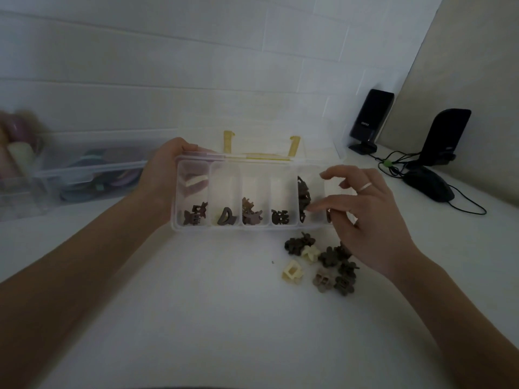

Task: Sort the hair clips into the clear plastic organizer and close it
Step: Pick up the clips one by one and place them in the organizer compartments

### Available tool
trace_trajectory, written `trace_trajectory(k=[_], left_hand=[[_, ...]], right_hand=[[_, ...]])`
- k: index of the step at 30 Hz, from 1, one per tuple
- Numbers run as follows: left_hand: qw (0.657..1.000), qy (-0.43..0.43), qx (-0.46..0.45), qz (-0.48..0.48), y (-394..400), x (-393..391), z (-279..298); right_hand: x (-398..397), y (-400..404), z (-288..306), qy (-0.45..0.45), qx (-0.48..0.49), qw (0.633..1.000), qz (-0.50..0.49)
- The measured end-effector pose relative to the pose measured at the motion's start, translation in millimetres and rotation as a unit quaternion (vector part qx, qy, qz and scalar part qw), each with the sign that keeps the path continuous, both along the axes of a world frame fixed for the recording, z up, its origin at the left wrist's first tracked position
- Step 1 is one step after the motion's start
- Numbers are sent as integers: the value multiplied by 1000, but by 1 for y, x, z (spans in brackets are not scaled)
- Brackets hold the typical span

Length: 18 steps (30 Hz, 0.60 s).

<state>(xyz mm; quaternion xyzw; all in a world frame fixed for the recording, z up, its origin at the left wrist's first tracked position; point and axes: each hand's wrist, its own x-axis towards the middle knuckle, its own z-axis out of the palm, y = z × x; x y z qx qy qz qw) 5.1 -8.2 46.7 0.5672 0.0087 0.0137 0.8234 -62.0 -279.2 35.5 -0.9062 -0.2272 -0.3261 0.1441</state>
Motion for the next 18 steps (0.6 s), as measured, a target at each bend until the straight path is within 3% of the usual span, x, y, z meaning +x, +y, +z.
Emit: trace_trajectory(k=[4,11,18], left_hand=[[1000,3,-4,0,0,0,0],[1000,11,-6,-4,1,3,0],[1000,-1,3,-1,1,3,-1]], right_hand=[[1,0,-1,1,-49,998,-47],[-3,1,5,-23,46,999,-9],[-2,3,-1,12,-67,997,-41]])
